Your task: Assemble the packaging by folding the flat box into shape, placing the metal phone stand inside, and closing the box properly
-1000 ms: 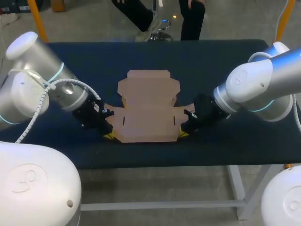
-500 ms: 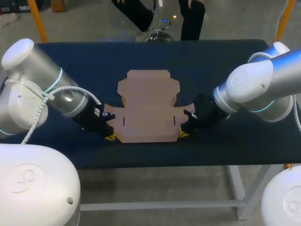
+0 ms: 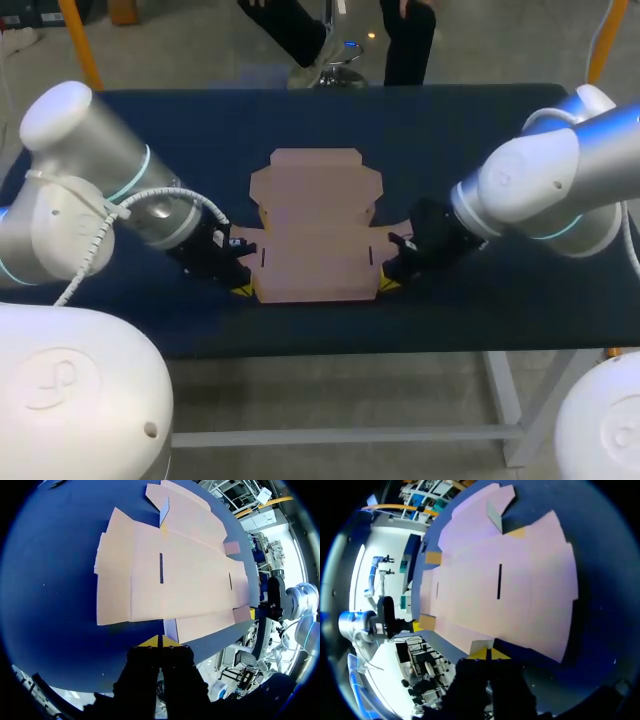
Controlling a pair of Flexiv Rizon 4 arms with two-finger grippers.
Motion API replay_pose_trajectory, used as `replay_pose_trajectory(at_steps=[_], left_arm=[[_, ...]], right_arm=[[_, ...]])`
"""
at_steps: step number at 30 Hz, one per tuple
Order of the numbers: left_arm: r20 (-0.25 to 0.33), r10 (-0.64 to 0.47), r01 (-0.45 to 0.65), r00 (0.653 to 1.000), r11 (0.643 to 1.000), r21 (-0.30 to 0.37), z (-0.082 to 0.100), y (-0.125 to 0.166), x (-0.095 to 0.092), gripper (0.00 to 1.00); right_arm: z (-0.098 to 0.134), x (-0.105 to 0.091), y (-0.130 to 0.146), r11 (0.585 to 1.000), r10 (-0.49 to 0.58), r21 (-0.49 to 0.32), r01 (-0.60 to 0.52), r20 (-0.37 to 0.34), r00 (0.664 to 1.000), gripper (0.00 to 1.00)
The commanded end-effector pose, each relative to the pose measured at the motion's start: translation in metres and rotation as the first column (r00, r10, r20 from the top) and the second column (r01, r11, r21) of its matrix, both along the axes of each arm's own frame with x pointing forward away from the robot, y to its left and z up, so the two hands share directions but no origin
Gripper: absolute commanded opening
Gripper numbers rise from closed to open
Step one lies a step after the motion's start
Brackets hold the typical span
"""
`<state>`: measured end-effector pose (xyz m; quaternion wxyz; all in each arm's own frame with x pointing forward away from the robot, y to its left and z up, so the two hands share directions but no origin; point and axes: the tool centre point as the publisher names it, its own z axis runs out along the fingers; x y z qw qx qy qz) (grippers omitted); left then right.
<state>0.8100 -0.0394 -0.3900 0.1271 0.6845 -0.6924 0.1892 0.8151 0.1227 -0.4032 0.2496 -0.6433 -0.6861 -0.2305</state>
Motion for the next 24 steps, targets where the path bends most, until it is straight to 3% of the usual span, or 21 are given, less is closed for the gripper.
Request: replay_pose_trajectory(at_steps=[1, 24], left_arm=[[0.006, 0.003, -0.003, 1.000, 1.000, 0.023, 0.001, -0.006, 0.000, 0.00], [0.007, -0.045, 0.045, 0.999, 0.998, 0.045, 0.001, -0.023, 0.001, 0.00]], right_arm=[[0.001, -0.002, 0.005, 1.000, -0.005, -0.024, 0.005, 0.009, 1.000, 0.00], [0.001, -0.006, 0.009, 0.998, -0.015, -0.054, 0.017, 0.030, 0.999, 0.00]])
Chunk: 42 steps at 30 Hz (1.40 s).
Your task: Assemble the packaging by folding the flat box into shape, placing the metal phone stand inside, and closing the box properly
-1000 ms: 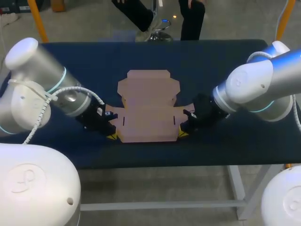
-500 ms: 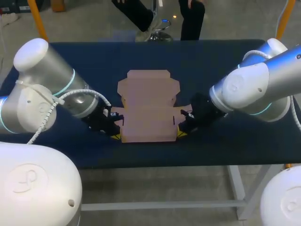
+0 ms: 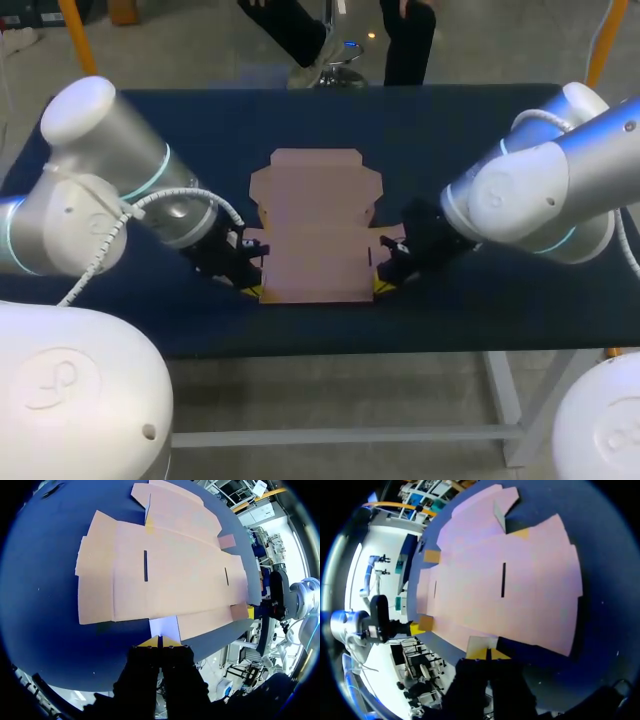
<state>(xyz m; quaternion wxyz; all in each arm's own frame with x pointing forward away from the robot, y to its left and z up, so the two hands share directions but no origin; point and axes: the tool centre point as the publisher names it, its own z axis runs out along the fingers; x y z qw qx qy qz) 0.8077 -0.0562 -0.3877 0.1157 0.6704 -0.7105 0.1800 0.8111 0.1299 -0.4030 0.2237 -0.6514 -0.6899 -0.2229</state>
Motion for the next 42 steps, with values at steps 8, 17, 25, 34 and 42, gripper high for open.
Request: replay_pose_trajectory(at_steps=[8, 17, 25, 34, 42], left_arm=[[-0.008, -0.012, 0.012, 1.000, 1.000, 0.018, -0.003, -0.010, 0.004, 0.00], [-0.008, -0.017, 0.018, 1.000, 1.000, 0.019, -0.004, -0.012, 0.005, 0.00], [-0.006, -0.018, 0.018, 1.000, 0.999, 0.030, -0.007, -0.015, 0.003, 0.00], [0.015, -0.013, 0.013, 1.000, 0.999, 0.032, -0.009, -0.018, 0.001, 0.00], [0.045, 0.000, -0.002, 0.999, 0.999, 0.036, -0.012, -0.021, 0.000, 0.00]], right_arm=[[-0.001, -0.002, 0.004, 1.000, 0.005, -0.010, -0.005, 0.006, 1.000, 0.00], [-0.001, -0.002, 0.007, 1.000, 0.017, -0.018, -0.017, 0.012, 1.000, 0.00], [-0.003, -0.001, 0.011, 0.999, 0.044, -0.031, -0.043, 0.020, 0.999, 0.00], [-0.003, -0.003, 0.015, 0.997, 0.058, -0.048, -0.057, 0.025, 0.998, 0.00], [-0.006, -0.006, 0.017, 0.996, 0.068, -0.067, -0.066, 0.028, 0.997, 0.00]])
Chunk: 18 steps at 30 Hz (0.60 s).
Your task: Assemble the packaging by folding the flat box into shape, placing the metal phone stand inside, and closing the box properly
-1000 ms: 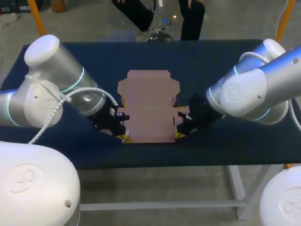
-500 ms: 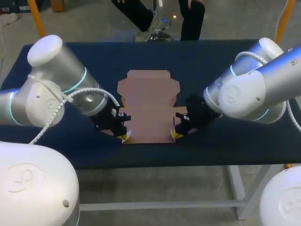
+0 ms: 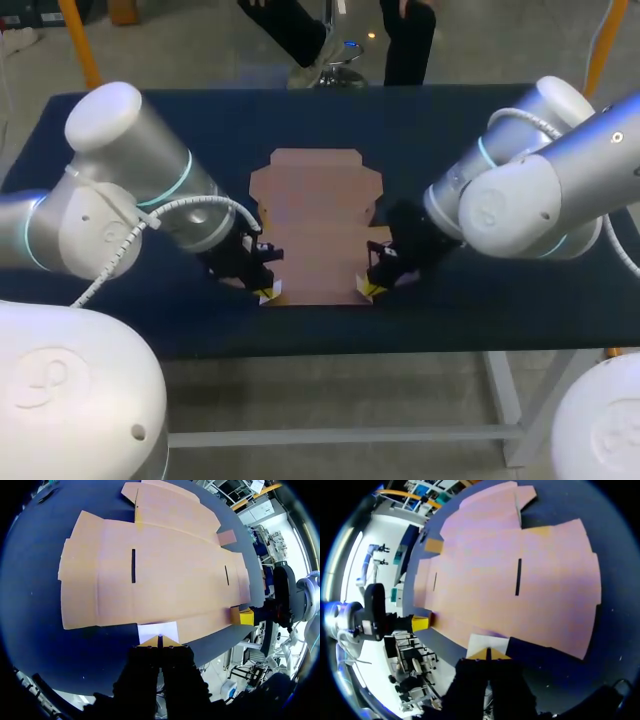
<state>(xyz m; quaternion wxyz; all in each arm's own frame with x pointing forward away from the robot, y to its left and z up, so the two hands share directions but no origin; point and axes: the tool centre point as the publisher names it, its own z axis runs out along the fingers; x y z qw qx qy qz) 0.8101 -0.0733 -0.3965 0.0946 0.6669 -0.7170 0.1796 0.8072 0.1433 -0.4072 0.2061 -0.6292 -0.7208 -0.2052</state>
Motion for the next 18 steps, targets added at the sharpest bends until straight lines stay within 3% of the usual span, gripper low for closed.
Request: replay_pose_trajectory(at_steps=[1, 18], left_arm=[[0.016, 0.011, -0.011, 1.000, 1.000, 0.006, -0.0036, -0.0045, -0.0021, 0.00], [0.067, 0.042, -0.043, 0.997, 0.999, 0.020, -0.0130, -0.0091, -0.0056, 0.00]], right_arm=[[-0.0027, -0.0020, 0.0042, 1.000, -0.004, -0.017, 0.004, 0.005, 1.000, 0.00], [-0.0111, -0.0020, 0.0076, 0.999, 0.002, -0.040, -0.002, -0.002, 1.000, 0.00]])
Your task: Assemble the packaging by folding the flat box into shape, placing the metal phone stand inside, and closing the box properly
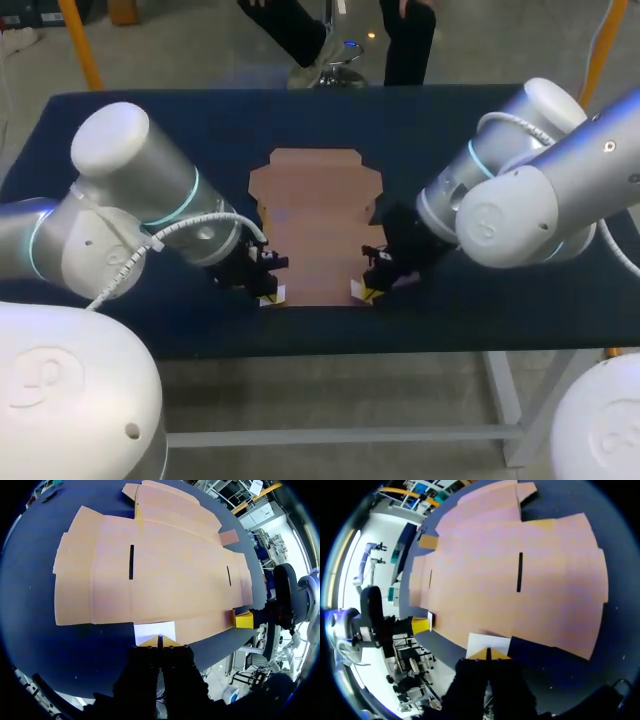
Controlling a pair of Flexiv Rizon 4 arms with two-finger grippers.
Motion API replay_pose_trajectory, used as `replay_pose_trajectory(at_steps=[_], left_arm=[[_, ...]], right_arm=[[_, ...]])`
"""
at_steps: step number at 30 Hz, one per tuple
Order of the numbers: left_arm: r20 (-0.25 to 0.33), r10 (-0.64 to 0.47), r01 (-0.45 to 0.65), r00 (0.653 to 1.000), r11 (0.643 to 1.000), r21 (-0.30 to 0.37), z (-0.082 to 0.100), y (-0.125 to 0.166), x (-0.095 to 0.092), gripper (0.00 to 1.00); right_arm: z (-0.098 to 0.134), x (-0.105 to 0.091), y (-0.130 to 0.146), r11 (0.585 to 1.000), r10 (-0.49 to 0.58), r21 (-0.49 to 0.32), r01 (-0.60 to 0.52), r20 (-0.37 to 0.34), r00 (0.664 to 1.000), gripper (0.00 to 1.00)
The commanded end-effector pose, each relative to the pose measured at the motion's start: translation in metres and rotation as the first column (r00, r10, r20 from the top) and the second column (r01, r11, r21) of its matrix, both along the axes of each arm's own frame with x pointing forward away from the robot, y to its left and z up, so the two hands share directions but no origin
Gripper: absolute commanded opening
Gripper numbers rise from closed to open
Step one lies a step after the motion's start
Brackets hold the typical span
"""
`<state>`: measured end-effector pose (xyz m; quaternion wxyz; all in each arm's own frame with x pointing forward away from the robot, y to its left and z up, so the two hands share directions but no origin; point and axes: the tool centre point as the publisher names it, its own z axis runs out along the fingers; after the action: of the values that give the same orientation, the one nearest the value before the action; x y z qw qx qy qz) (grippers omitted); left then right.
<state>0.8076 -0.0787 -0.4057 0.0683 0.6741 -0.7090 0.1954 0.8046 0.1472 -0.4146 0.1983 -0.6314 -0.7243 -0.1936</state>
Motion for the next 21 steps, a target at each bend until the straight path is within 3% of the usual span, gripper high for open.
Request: replay_pose_trajectory(at_steps=[1, 21], left_arm=[[0.012, 0.008, -0.008, 1.000, 1.000, 0.010, -0.005, -0.004, -0.003, 0.00], [-0.038, 0.006, -0.006, 0.999, 1.000, 0.005, -0.018, -0.002, 0.008, 0.00]], right_arm=[[-0.004, 0.001, 0.004, 1.000, 0.001, -0.012, -0.001, 0.000, 1.000, 0.00], [-0.025, -0.004, 0.007, 0.999, -0.007, -0.042, 0.006, -0.023, 1.000, 0.00]])
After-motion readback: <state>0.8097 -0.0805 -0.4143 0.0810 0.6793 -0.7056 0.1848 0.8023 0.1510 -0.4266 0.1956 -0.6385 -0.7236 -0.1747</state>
